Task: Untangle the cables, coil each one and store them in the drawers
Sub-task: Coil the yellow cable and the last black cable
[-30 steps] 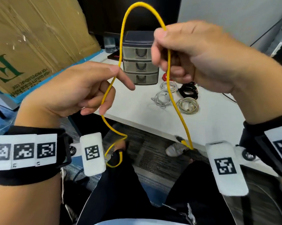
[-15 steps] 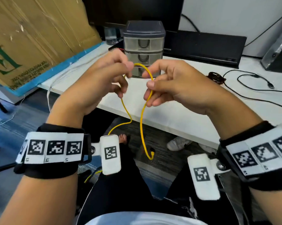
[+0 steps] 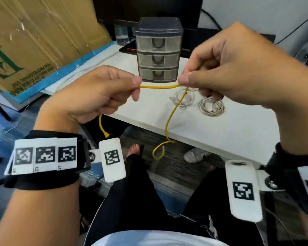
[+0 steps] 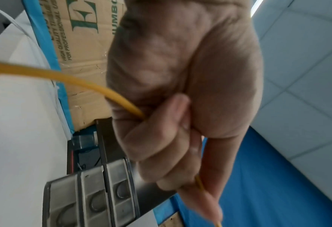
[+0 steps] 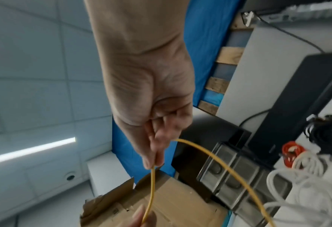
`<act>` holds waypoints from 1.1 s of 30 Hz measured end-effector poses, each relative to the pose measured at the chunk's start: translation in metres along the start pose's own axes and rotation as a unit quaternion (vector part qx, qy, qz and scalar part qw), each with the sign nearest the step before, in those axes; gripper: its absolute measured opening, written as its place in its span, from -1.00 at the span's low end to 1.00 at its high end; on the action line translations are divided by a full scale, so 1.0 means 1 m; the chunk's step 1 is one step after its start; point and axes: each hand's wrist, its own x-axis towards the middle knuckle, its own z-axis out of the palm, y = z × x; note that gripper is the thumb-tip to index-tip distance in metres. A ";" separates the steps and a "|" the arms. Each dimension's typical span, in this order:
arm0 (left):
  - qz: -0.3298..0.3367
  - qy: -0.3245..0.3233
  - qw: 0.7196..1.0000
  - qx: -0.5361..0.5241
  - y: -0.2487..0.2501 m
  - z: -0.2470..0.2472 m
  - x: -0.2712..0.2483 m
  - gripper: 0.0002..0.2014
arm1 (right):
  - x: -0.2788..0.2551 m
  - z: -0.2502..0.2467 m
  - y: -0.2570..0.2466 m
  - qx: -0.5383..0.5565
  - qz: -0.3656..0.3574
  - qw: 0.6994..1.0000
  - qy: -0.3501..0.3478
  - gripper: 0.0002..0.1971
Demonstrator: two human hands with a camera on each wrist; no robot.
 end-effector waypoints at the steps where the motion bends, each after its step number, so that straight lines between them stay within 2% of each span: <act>1: 0.002 0.006 1.000 -0.020 0.000 -0.002 0.000 -0.68 | 0.000 -0.001 0.001 -0.024 -0.006 1.000 0.009 -0.80; 6: 0.054 0.032 0.983 -0.174 0.005 -0.002 0.003 -0.67 | 0.011 0.015 0.015 -0.065 -0.041 0.997 0.029 -0.79; 10: 0.103 0.007 0.960 -0.260 0.008 0.013 0.011 -0.68 | 0.013 0.039 0.029 0.086 -0.013 0.996 0.000 -0.74; 13: 0.129 0.026 0.950 -0.282 0.007 0.032 0.023 -0.62 | 0.012 0.056 0.028 0.121 0.002 0.993 0.004 -0.70; 17: 0.177 0.108 0.913 -0.351 0.008 0.046 0.034 -0.56 | 0.007 0.072 0.018 0.076 -0.007 0.992 -0.099 -0.66; 19: 0.184 0.153 0.913 -0.330 0.008 0.048 0.036 -0.57 | 0.005 0.075 0.012 0.050 -0.019 0.990 -0.134 -0.69; 22: 0.169 0.193 0.940 -0.226 0.004 0.052 0.039 -0.62 | 0.006 0.061 0.004 0.058 -0.054 0.986 -0.147 -0.76; 24: 0.148 0.170 0.962 -0.151 -0.001 0.055 0.041 -0.67 | 0.009 0.044 0.002 0.079 -0.082 0.989 -0.099 -0.82; 26: 0.124 0.122 0.980 -0.098 -0.006 0.059 0.040 -0.72 | 0.014 0.030 0.008 0.107 -0.091 0.990 -0.017 -0.84; 29: 0.091 0.038 0.984 -0.151 -0.008 0.061 0.035 -0.65 | 0.017 0.025 0.019 0.148 -0.083 0.985 0.041 -0.86; 33: 0.067 -0.039 0.974 -0.214 -0.013 0.056 0.033 -0.51 | 0.015 0.041 0.033 0.214 -0.020 0.970 0.112 -0.86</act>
